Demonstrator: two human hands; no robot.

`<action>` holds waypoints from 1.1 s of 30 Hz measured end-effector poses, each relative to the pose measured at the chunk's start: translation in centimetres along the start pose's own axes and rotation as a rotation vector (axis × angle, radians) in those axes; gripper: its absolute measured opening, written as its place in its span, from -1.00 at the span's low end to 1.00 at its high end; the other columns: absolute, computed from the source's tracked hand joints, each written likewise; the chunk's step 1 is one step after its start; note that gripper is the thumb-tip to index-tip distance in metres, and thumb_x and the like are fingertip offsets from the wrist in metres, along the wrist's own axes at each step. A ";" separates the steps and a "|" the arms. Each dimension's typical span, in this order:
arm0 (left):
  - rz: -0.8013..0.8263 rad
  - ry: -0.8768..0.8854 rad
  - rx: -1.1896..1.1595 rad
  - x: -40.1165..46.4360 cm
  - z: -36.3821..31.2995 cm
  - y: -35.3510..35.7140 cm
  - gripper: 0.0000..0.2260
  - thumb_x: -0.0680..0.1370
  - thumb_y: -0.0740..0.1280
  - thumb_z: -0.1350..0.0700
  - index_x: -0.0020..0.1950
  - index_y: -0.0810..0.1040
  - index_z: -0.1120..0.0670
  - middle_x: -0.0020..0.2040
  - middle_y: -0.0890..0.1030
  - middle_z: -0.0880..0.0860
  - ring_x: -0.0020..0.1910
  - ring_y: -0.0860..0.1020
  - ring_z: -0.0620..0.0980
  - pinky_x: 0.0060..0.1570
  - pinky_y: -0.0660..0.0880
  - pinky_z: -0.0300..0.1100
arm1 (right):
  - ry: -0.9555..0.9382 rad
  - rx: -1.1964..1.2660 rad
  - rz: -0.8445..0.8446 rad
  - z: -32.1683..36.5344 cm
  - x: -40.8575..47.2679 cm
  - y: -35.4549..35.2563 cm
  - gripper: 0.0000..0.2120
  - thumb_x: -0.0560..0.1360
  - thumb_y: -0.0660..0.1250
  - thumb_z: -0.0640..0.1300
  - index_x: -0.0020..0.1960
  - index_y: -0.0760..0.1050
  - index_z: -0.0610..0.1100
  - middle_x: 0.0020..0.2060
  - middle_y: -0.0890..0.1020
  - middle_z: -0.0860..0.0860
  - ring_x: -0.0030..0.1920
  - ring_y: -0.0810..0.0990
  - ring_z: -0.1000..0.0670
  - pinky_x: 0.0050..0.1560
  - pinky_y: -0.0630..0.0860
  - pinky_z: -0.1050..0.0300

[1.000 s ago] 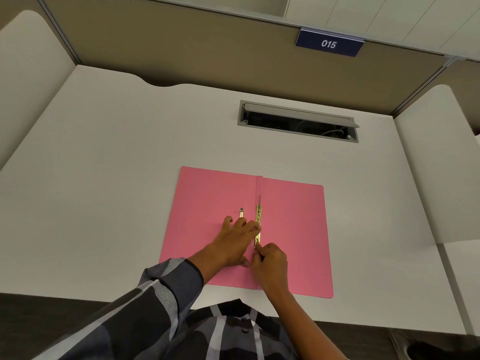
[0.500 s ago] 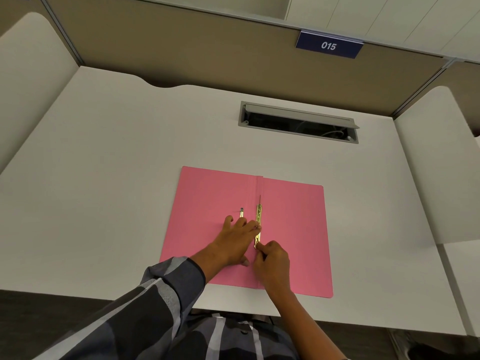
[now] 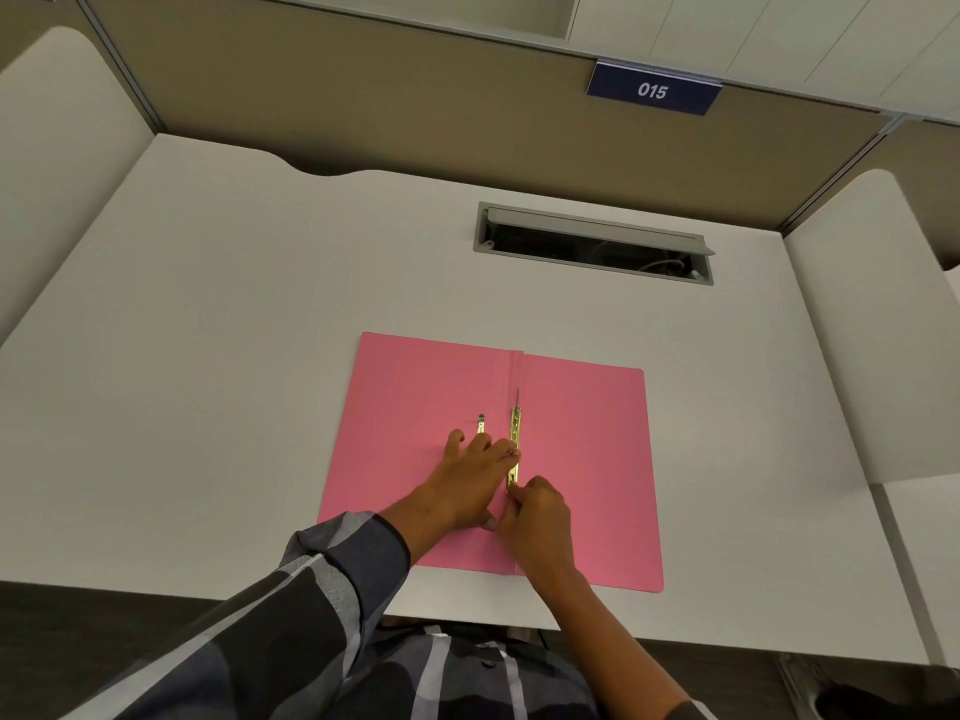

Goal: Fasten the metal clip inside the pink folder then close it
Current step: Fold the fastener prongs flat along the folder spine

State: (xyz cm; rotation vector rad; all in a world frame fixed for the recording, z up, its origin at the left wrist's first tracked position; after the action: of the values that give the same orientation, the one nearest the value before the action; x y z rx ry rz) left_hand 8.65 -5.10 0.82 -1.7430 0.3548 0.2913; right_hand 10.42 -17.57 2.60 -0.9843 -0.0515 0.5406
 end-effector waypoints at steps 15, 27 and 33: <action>-0.011 -0.003 -0.014 0.2 0.1 0.2 -0.12 0.44 0.55 -0.07 0.66 0.19 0.04 0.62 0.27 0.04 0.54 0.28 0.16 0.48 0.14 0.26 | -0.001 -0.045 0.020 0.2 -0.4 0.6 -0.80 0.55 0.37 -0.19 -0.04 0.68 -0.32 -0.21 0.61 -0.20 -0.34 0.36 -0.07 -0.38 0.06 0.35; 0.004 -0.006 0.007 0.3 0.2 0.4 -0.02 0.41 0.58 -0.18 0.68 0.15 0.04 0.63 0.24 0.04 0.56 0.26 0.16 0.49 0.12 0.28 | -0.018 -0.041 -0.062 -1.3 -0.9 0.4 -0.87 0.51 0.41 -0.31 -0.12 0.74 -0.30 -0.31 0.69 -0.18 -0.39 0.46 -0.05 -0.35 0.24 0.31; 0.002 -0.010 0.018 0.3 0.2 0.5 -0.01 0.41 0.58 -0.19 0.68 0.13 0.04 0.64 0.23 0.03 0.57 0.25 0.16 0.49 0.12 0.28 | -0.058 -0.035 -0.085 -2.2 -1.1 0.4 -0.90 0.51 0.45 -0.29 -0.08 0.75 -0.27 -0.31 0.68 -0.14 -0.38 0.44 0.00 -0.33 0.21 0.40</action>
State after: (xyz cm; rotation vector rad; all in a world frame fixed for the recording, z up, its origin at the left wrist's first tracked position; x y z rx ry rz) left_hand 8.71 -5.02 0.21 -1.7234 0.3503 0.2974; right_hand 9.95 -19.61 1.29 -0.9956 -0.1540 0.4912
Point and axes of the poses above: each hand's wrist, its own x-axis towards the middle knuckle, its own y-axis out of the palm, z = x × y, the point moved 3 cm from there along x, towards the middle knuckle
